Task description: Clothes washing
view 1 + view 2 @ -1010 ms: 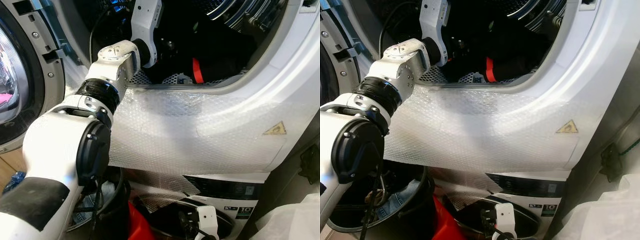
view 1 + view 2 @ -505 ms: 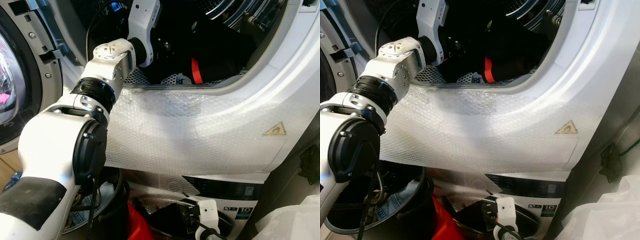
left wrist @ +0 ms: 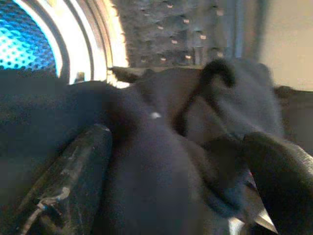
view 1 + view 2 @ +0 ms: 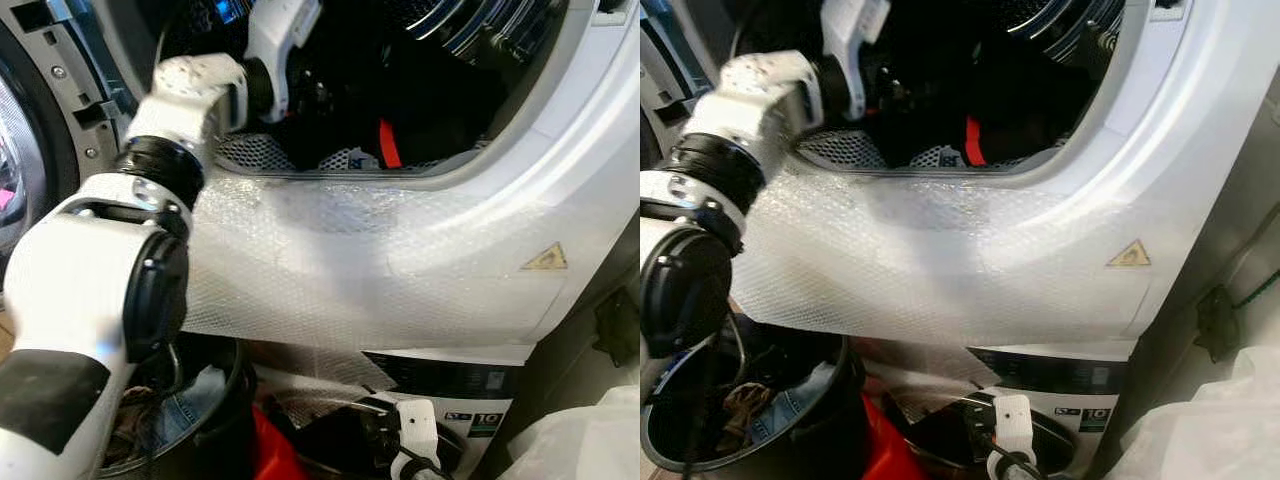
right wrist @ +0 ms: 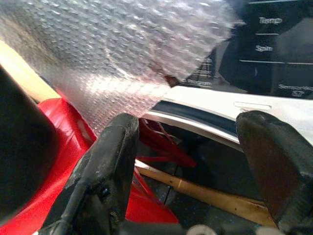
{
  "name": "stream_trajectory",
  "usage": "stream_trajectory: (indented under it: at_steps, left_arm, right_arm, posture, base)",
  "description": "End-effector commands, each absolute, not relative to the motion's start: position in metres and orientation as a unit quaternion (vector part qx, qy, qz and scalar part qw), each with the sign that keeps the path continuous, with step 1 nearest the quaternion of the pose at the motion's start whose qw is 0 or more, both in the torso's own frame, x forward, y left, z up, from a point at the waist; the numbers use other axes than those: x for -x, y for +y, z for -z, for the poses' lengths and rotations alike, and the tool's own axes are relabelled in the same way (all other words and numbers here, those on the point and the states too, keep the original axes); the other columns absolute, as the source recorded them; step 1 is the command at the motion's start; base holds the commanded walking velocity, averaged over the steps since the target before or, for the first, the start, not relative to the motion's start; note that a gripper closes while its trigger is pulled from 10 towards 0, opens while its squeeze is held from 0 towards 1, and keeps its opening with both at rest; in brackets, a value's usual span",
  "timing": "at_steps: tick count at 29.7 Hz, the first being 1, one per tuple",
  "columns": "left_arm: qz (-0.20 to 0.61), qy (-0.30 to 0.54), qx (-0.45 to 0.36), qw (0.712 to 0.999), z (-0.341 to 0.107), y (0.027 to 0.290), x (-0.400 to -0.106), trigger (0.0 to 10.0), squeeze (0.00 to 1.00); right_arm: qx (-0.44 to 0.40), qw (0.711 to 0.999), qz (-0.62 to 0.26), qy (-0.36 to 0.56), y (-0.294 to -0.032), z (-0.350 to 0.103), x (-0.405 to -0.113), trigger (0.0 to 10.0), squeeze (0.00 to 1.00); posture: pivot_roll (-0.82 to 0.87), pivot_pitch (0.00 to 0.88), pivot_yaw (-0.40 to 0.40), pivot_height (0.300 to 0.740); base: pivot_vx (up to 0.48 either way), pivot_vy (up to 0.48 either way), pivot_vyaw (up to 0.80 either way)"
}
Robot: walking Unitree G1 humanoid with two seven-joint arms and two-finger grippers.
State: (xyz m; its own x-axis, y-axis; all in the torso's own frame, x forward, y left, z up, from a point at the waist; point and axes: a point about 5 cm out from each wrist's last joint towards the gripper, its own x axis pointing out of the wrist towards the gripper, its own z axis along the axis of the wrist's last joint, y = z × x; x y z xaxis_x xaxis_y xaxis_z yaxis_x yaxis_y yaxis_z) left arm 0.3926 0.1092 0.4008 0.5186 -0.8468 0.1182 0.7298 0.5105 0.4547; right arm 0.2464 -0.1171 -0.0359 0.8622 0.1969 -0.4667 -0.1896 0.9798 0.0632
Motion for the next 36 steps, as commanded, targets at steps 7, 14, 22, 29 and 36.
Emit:
stream_trajectory:
  at_steps: [7,14,22,29,36]
  left_arm:
    - [0.423,-0.183,-0.19,0.867,-0.398,0.14,-0.372,10.0,0.97]
    - [0.531,-0.228,-0.165,0.799,-0.39,0.136,-0.325,10.0,0.0]
    - [0.632,-0.141,-0.154,0.746,-0.344,0.142,-0.306,10.0,0.0]
    - [0.667,-0.113,-0.037,0.736,-0.336,0.134,-0.348,10.0,0.0]
    - [0.659,-0.128,-0.024,0.741,-0.359,0.096,-0.368,10.0,0.0]
  right_arm:
    - [-0.018,0.964,-0.102,0.245,-0.112,0.036,-0.246,10.0,0.0]
    - [-0.016,0.962,-0.113,0.25,-0.111,0.038,-0.243,10.0,0.0]
    - [-0.017,0.962,-0.117,0.245,-0.11,0.036,-0.245,10.0,0.0]
    - [-0.016,0.964,-0.117,0.239,-0.111,0.034,-0.248,10.0,0.0]
    - [-0.012,0.964,-0.11,0.242,-0.116,0.037,-0.244,10.0,0.0]
  posture:
    - [-0.07,0.0,0.114,0.74]
    - [-0.04,0.0,0.096,0.74]
    - [-0.06,0.0,0.088,0.74]
    - [-0.07,0.0,0.083,0.74]
    - [-0.11,0.0,0.098,0.74]
  base:
    - [0.0,0.0,0.0]
    - [0.0,0.0,0.0]
    - [0.0,0.0,0.0]
    - [0.0,0.0,0.0]
    - [0.0,0.0,0.0]
